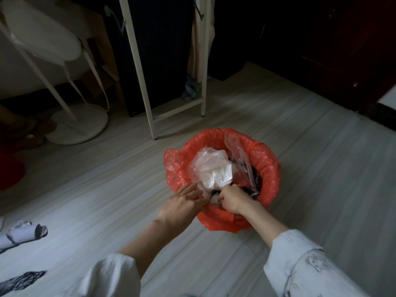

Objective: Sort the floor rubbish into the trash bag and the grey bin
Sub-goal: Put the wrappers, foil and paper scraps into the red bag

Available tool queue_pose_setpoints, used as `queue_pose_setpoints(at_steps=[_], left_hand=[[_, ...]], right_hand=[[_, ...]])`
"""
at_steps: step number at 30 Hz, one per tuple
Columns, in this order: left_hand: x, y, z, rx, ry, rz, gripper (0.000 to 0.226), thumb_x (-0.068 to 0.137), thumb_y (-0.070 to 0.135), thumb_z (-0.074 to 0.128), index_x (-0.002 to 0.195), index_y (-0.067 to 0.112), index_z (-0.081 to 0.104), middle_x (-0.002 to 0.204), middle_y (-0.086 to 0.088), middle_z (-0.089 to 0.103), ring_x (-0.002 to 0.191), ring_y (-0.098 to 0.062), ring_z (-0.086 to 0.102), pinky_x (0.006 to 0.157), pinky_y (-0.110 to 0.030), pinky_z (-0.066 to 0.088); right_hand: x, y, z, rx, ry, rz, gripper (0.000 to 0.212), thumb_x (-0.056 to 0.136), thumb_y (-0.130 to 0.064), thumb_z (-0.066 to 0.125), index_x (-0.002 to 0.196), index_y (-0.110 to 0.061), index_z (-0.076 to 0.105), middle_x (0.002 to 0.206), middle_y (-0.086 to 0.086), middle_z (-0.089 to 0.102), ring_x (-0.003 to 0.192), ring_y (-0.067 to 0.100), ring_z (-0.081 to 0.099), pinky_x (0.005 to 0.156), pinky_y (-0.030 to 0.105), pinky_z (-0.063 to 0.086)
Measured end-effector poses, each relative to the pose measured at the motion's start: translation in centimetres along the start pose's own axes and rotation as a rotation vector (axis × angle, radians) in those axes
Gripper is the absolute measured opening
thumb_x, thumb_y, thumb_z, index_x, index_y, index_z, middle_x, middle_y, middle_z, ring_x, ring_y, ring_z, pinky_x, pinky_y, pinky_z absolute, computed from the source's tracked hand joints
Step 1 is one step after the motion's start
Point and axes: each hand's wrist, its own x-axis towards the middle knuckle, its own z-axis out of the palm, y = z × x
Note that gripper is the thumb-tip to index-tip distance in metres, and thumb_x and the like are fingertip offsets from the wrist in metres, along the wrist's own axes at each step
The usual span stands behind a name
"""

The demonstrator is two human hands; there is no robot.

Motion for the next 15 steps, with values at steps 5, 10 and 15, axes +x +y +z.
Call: queue_pose_setpoints(at_steps=[5,10,15], left_hand=[[-0.7,0.3,-2.7,-0.153,-0.17,-0.092,0.038,0.094,0.025,0.049,0.131,0.019,0.052,0.138,-0.007,0.049,0.135,-0.025,0.037,0.109,-0.035,0.033],[-2.1,0.5,-8.0,-0.272,-0.23,-0.212,0.04,0.096,0.021,0.044,0.137,0.023,0.044,0.142,-0.001,0.043,0.132,-0.018,0.039,0.109,-0.031,0.032],[-6.3,0.5,-14.6,-0.353,-0.258,-0.348,0.038,0.096,0.022,0.046,0.134,0.024,0.047,0.129,0.0,0.058,0.116,-0.018,0.055,0.1,-0.03,0.041]], right_hand=[[-3.6,0.1,-1.1,0.104,0.046,-0.09,0.03,0.095,-0.014,0.045,0.113,-0.022,0.067,0.12,0.007,0.064,0.113,0.026,0.055,0.09,0.023,0.04],[-7.2,-1.9,-2.5,0.051,0.144,-0.171,0.028,0.095,-0.015,0.043,0.106,-0.019,0.068,0.114,0.004,0.066,0.108,0.025,0.06,0.093,0.039,0.048],[-11.3,-7.5,-3.3,-0.031,0.253,-0.324,0.028,0.095,-0.016,0.039,0.109,-0.019,0.063,0.116,0.009,0.06,0.107,0.029,0.056,0.092,0.044,0.046]])
